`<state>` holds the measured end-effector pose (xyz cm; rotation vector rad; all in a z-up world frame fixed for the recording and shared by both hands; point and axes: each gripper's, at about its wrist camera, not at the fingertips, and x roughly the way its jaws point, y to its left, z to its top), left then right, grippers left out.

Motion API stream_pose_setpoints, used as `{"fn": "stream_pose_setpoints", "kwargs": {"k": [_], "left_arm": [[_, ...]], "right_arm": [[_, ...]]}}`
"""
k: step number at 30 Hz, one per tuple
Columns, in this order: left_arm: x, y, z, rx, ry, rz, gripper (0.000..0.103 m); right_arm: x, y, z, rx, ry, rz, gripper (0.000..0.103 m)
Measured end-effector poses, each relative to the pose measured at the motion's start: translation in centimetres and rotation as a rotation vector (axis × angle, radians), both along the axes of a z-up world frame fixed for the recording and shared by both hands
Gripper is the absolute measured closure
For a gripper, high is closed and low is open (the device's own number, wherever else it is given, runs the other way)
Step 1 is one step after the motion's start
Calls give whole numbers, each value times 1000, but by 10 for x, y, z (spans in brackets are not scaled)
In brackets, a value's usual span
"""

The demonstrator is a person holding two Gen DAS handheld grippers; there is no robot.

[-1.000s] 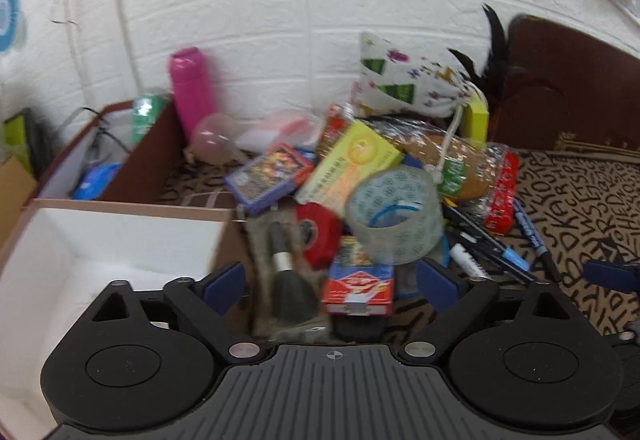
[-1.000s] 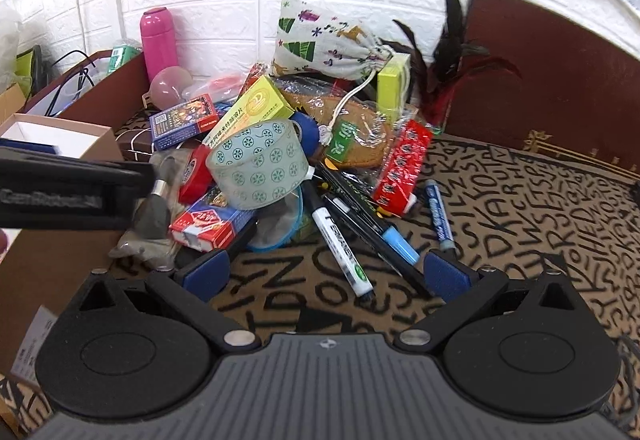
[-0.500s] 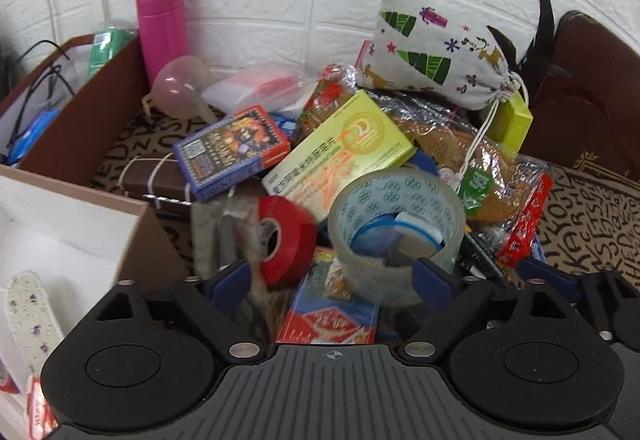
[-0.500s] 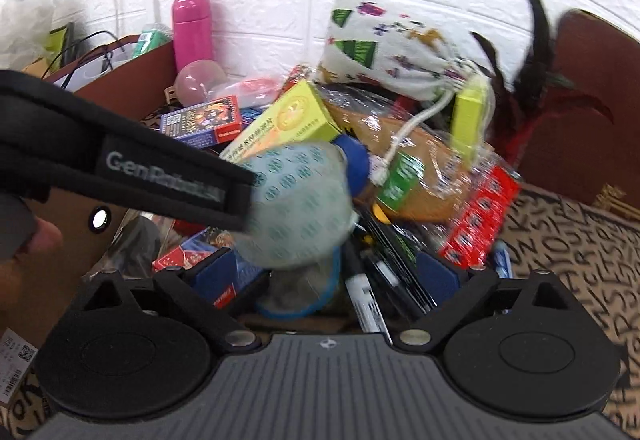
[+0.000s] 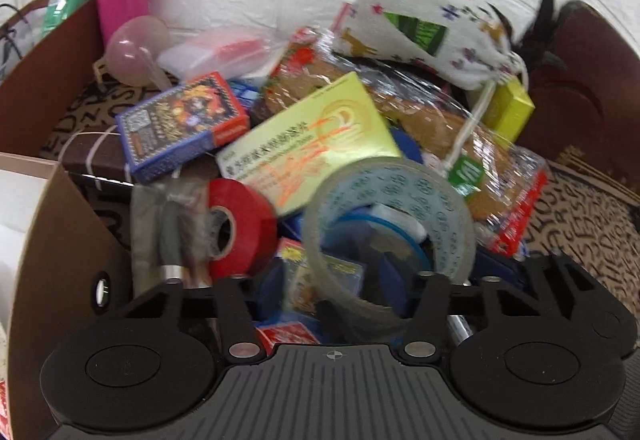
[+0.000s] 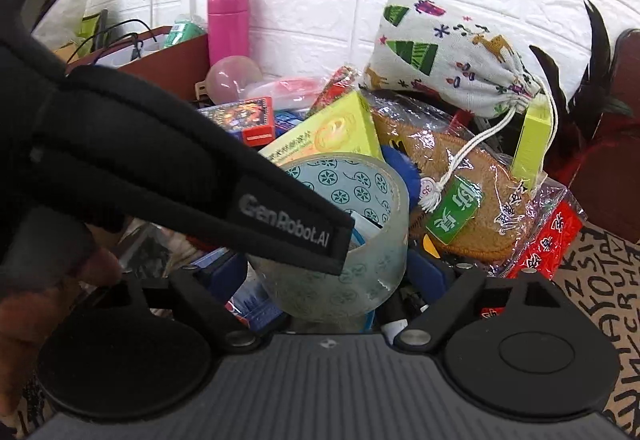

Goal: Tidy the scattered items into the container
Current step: 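Grasp the clear packing tape roll with the left tool, then lift the tape roll and carry it toward the white box, left tool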

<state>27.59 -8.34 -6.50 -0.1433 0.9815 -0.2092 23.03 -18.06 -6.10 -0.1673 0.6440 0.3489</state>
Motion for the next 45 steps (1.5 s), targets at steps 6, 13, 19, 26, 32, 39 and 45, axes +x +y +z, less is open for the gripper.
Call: {"fn": "stream_pose_setpoints", "kwargs": {"k": [6,13,19,26,32,39,45], "left_arm": [[-33,-12,6,94,-23,-64,66],[-108,-4,14,85,16,-149,66],[-167,6,-6,82,76,-209,47],[-195,33,10,128,-44,-131,18],[-180,43,1,122,9,-113,25],[-179,33,-4,89,24,-178,53],[-175,21,-9,75,40,-211,82]], "right_arm": [[-28,2,5,-17,9,0,14],[-110,10,11,-10,34,-17,14],[-165,13,-4,23,157,-27,14],[-184,11,-9,-28,213,-87,6],[-194,-13,5,55,191,-193,6],[-181,-17,1,78,209,-290,38],[-178,-11,-4,107,226,-286,55]]}}
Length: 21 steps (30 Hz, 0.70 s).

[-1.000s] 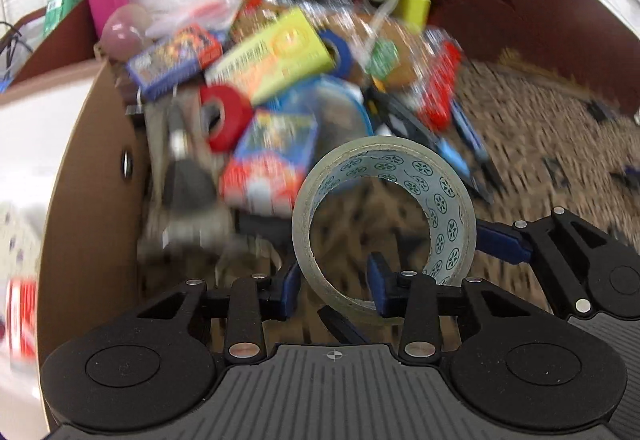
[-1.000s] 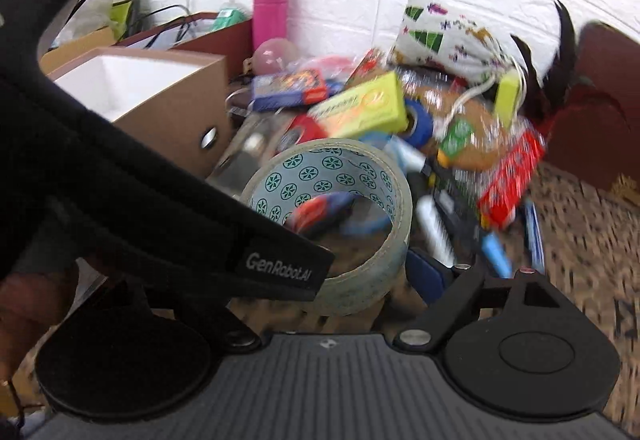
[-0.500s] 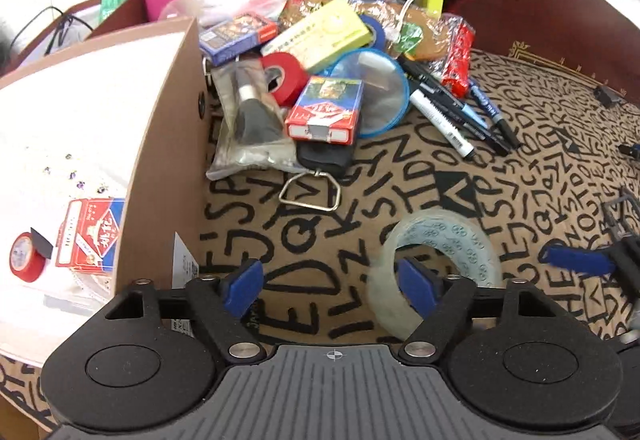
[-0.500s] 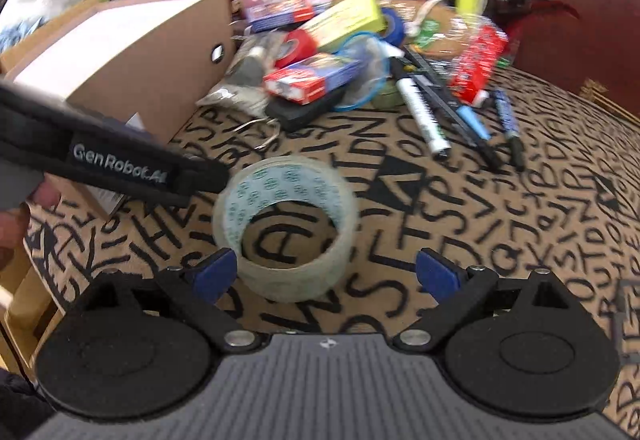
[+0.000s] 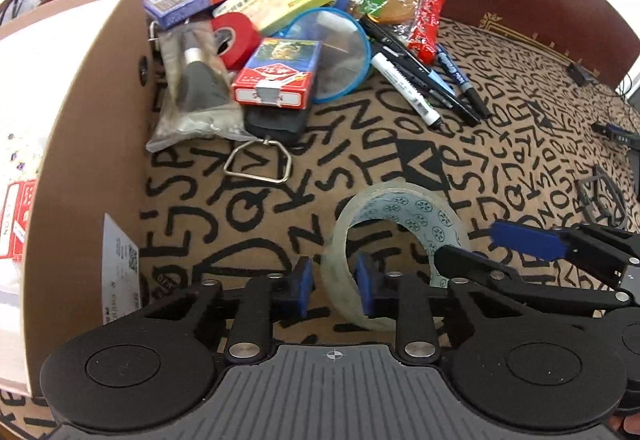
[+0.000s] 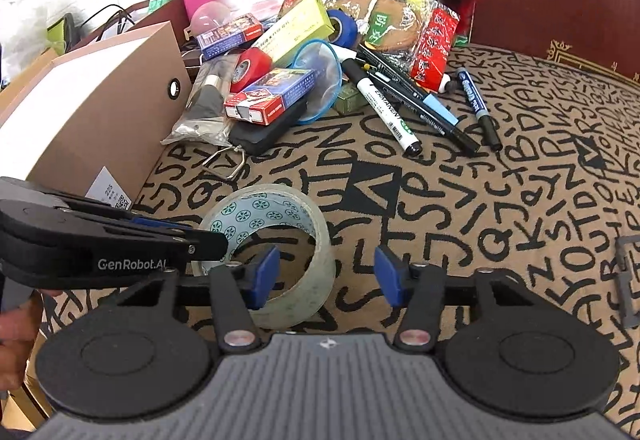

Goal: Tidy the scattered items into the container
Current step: 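Lift the tape roll and carry it toward the white box, left tool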

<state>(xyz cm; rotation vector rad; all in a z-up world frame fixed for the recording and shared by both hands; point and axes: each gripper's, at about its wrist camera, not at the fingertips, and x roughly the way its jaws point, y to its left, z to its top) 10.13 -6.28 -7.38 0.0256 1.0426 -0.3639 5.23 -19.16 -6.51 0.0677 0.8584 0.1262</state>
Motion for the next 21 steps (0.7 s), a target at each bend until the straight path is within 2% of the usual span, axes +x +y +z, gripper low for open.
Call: {"fn": "stream_pose_setpoints", "kwargs": {"k": [1,2,3,4,6,7,10,13,15,16,21], "left_arm": [[0,-3,-2,17,-10,-7,78],[1,-7,-5,34,-18,-13,65],[2,-9,-9,51,-18,-11,63],[4,-10,-13,62,-9,-3,69],[7,-9,-17,25,25,-9,87],[8,-10,-17,14,33,-12,88],[7,-15,-17,48,16,-31,88],[7,-16,-21,58,12,-28,77],[6,-16,-23,58,9,-26,79],[6,-16,-23,52,8,-30,85],[7,-18,-24,49,7,-26,82]], "right_arm": [[1,0,0,7,0,-4,58],[2,0,0,9,0,-6,67],[3,0,0,6,-1,-8,74],[4,2,0,-3,-4,-8,76],[4,4,-1,-18,-4,-4,80],[4,5,-2,-16,-1,-1,81],[6,6,-4,-3,11,4,89],[7,8,-6,-17,16,3,89],[8,7,-7,-10,18,-3,89],[8,7,-8,-9,18,-3,89],[12,3,-11,16,32,-10,89]]}}
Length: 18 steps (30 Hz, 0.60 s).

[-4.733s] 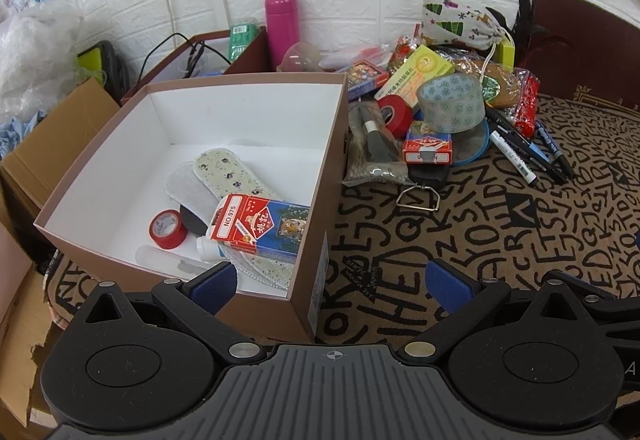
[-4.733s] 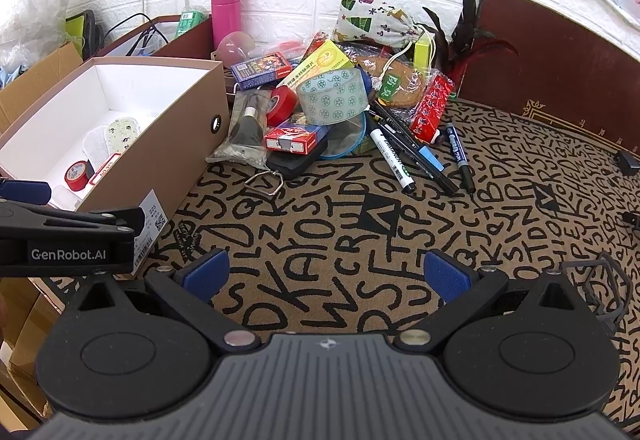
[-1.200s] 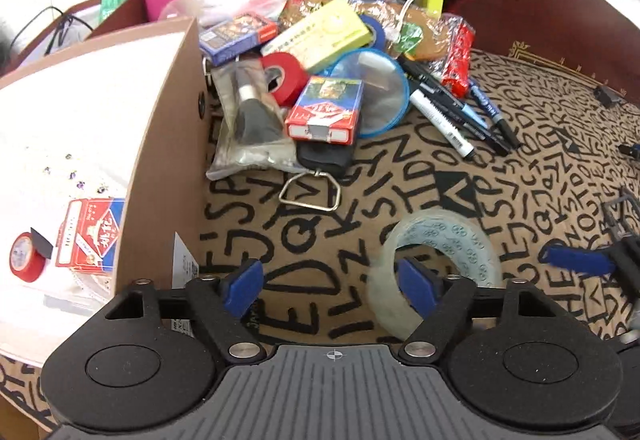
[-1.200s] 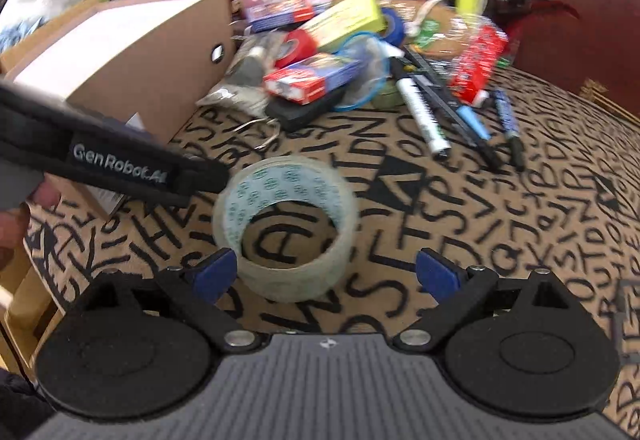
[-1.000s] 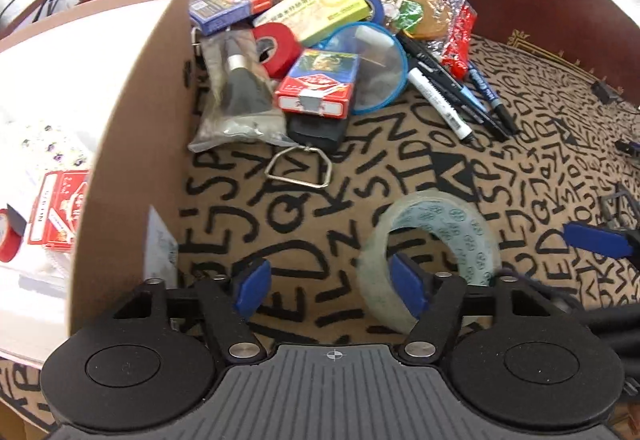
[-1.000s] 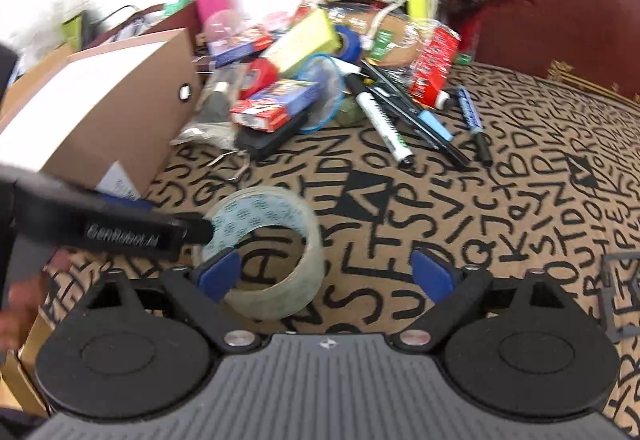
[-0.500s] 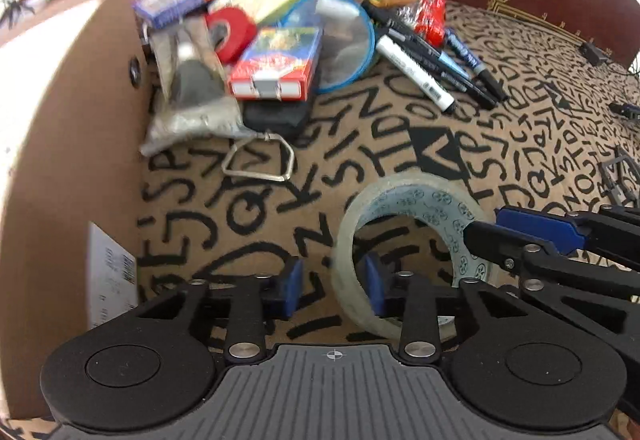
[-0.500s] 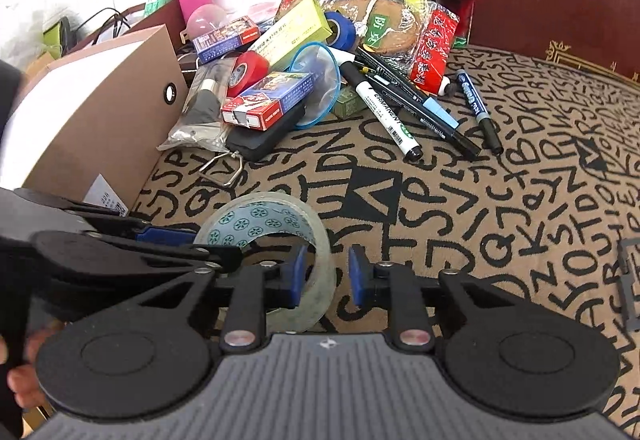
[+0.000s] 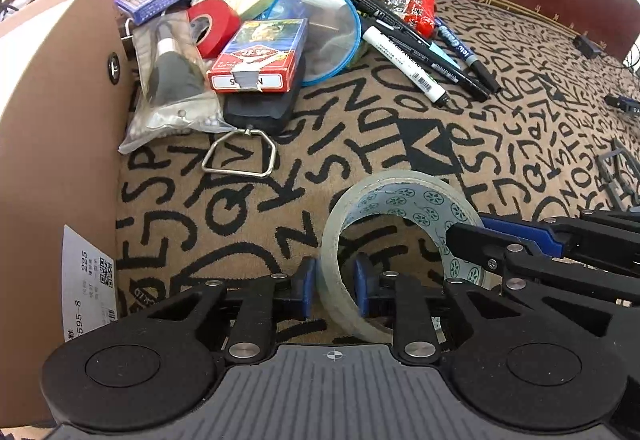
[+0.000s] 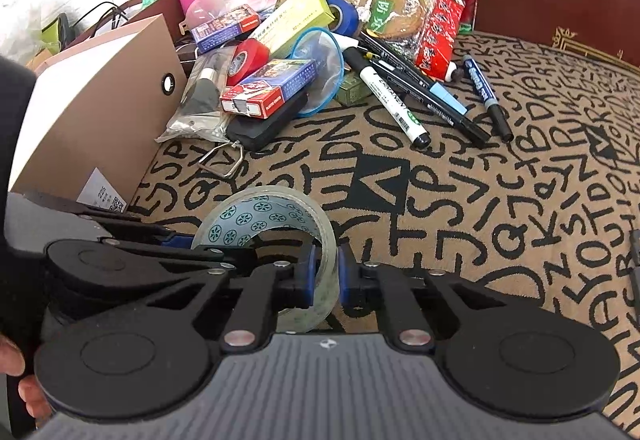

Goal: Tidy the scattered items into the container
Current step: 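Lift the tape roll and carry it toward the white box, left tool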

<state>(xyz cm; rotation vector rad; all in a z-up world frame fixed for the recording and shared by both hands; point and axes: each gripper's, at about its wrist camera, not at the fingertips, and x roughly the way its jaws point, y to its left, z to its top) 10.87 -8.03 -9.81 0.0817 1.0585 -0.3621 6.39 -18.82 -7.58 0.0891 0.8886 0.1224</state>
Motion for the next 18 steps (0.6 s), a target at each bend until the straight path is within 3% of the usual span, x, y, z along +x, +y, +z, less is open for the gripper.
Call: {"fn": "stream_pose_setpoints", "kwargs": {"k": [1,2,8,11,18], "left_arm": [[0,0,-1,-3,0,2,75],[1,1,-1,-7,1,3,81],[-5,0,2,10,-23,-17,90],[-16,6,11,-18,-23,-9,90],[-41,25,76,-57,-184,34,90]], "right_arm": [[1,0,-1,0,2,-2,89],[2,0,-2,2,5,-5,89],[-3,-3,-3,47,-7,-37,89],[-16,2,8,17,-32,-26,89],[-37,18,69,-42,-176,32,89]]}}
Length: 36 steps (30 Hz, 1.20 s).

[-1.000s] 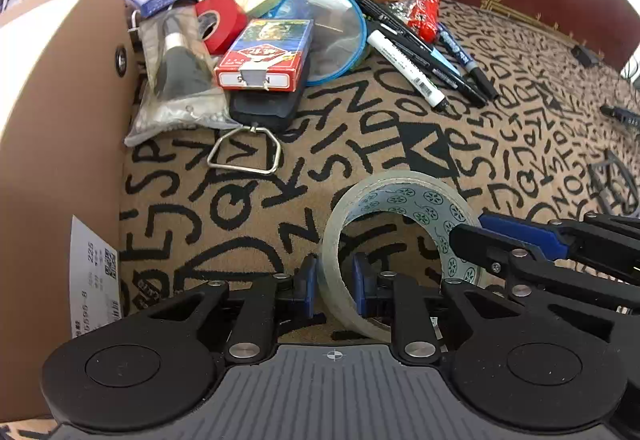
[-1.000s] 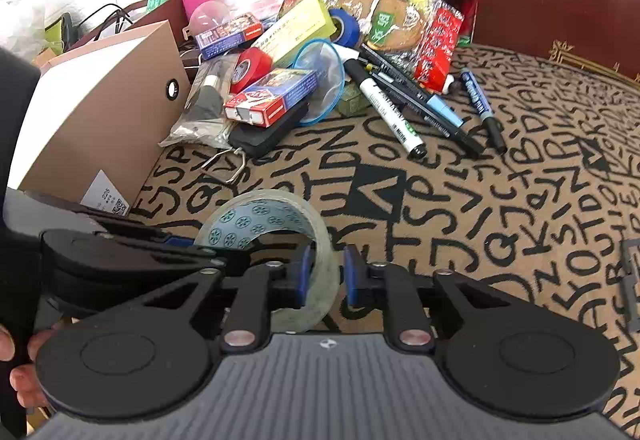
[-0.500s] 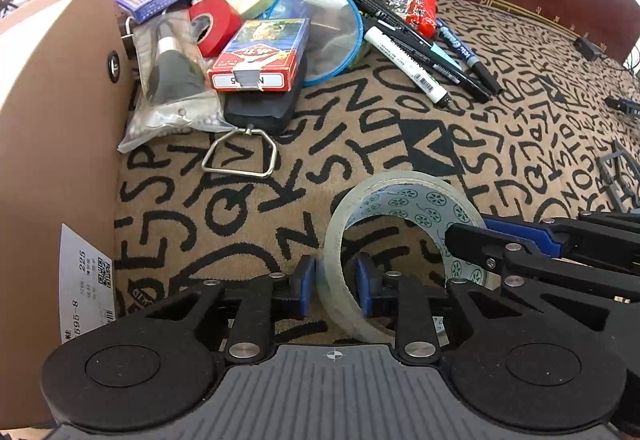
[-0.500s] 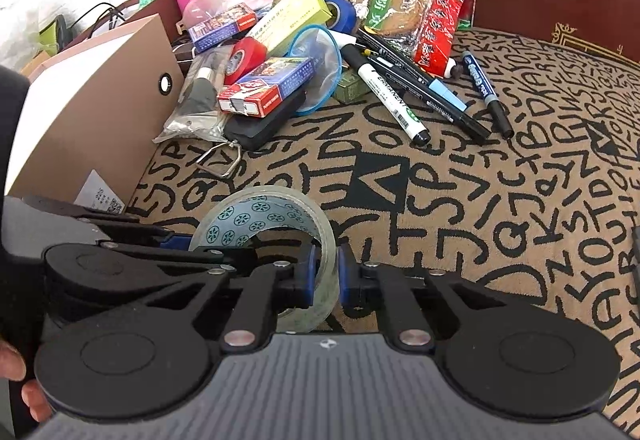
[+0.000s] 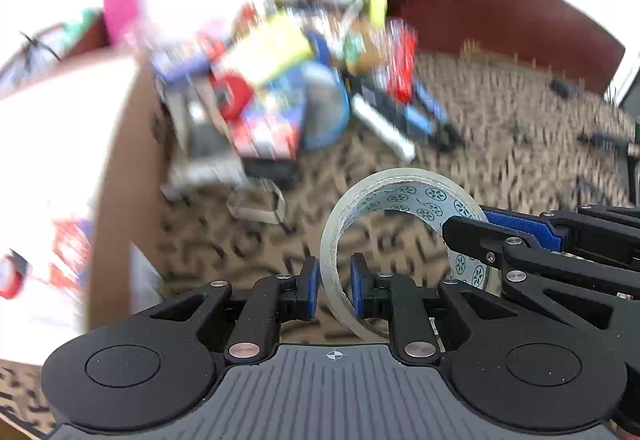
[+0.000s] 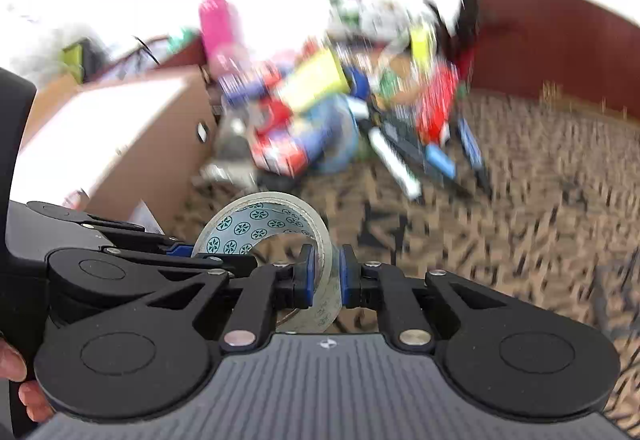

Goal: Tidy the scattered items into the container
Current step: 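Lift the tape roll and carry it toward the white box, left tool, then lower the tape roll into the box and open the left tool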

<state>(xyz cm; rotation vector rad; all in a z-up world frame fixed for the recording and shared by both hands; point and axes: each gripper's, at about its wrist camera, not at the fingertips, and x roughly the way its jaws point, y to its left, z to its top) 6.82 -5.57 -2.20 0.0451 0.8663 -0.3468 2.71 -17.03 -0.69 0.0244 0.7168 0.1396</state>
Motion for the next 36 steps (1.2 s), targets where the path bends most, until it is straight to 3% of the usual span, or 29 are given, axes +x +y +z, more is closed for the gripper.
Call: {"fn": "stream_pose_setpoints", "kwargs": {"k": [7,12,17,24,30,36], "left_arm": [[6,74,59,-42,-148,136,90],[24,150,73,-4,-210,281,91],[63,221,52,51,-149,388,90],[121,298,16,62,-52,467,97],[150,323,2,52,-20,490,96],[175,326,-3,101,-30,479,94]], "right_arm": [[22,63,68,-70,-179,162,88],[59,136,90,-58,-233,309,88],[113,208,71,21,-144,399,88],[178,269,20,97,28,412,88],[215,290,1,130,78,391,88],[241,297,-9,170,92,363,87]]}}
